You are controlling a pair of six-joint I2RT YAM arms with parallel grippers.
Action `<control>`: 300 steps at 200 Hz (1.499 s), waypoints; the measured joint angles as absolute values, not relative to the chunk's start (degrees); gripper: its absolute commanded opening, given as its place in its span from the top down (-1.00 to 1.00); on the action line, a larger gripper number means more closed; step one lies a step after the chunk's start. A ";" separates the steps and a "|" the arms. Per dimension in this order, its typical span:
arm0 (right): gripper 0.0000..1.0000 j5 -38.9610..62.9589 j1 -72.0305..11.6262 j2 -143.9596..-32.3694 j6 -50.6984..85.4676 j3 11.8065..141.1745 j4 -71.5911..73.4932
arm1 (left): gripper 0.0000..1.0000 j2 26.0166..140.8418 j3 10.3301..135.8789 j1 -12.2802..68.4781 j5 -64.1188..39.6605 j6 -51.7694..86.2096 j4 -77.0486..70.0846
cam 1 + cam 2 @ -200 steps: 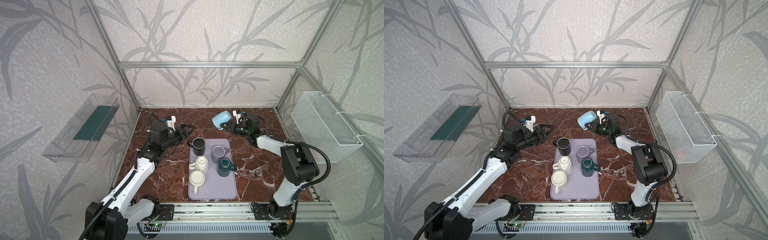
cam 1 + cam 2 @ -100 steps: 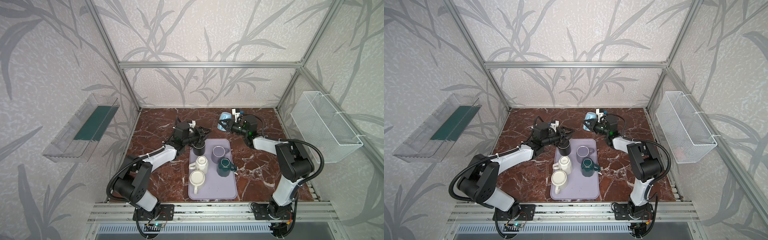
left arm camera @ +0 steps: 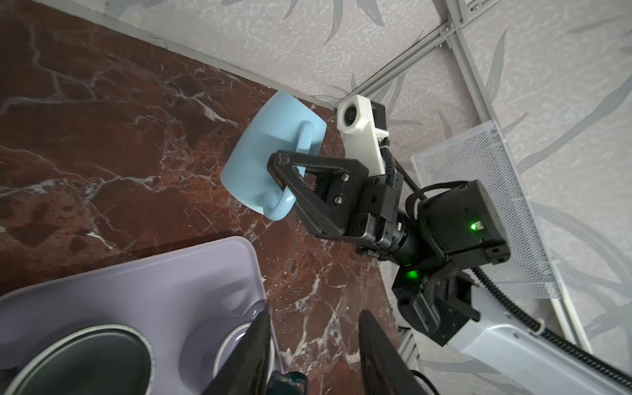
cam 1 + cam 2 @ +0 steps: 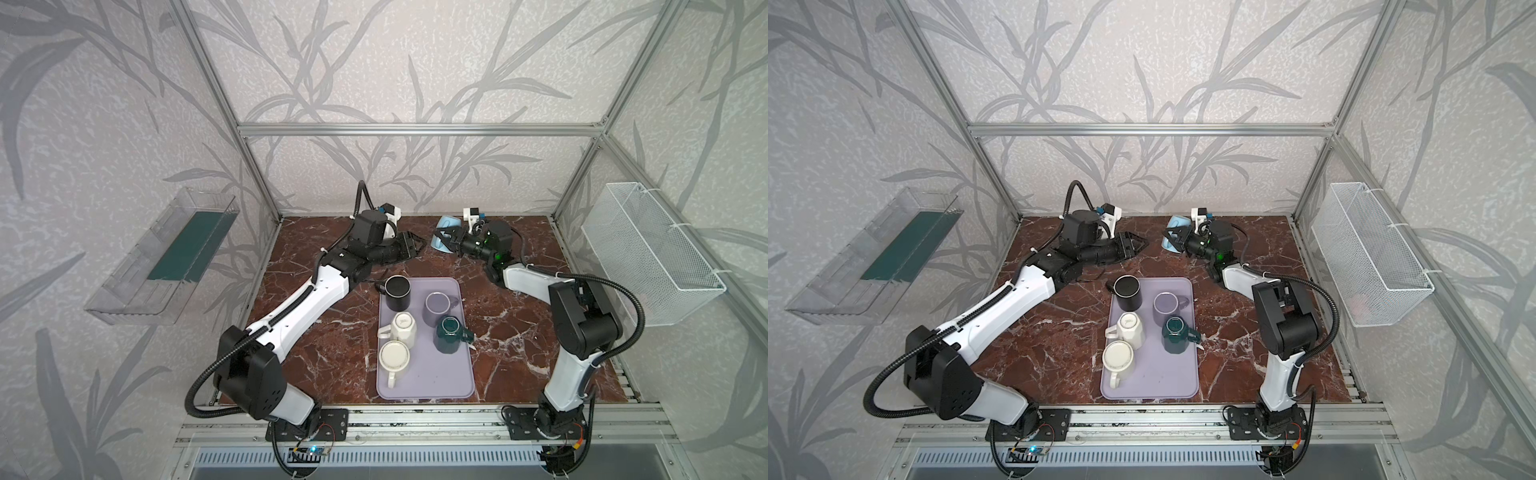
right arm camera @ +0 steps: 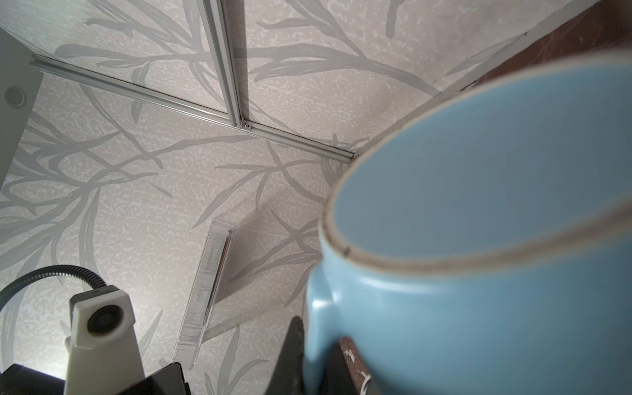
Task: Turn the mug right side up
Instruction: Pick up the mug from the tray.
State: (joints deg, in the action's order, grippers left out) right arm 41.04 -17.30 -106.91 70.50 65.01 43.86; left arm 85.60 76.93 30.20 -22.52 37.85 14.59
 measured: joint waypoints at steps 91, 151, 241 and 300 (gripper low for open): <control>1.00 41.08 -17.58 -106.65 75.53 65.17 40.23 | 0.27 94.65 82.37 36.21 -11.79 19.59 22.76; 1.00 40.99 -18.26 -105.65 77.47 65.12 40.62 | 0.26 99.83 87.18 38.11 -9.52 16.84 22.44; 1.00 40.84 -19.51 -105.65 80.58 64.07 43.09 | 0.25 102.48 88.79 38.19 -5.56 14.92 19.99; 1.00 39.83 -19.53 -105.67 84.33 62.46 46.83 | 0.48 104.55 91.44 38.19 -4.19 13.17 19.27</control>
State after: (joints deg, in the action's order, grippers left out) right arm 39.83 -19.53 -105.67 84.33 62.46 46.83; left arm 104.55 91.44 38.20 -4.19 13.17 19.27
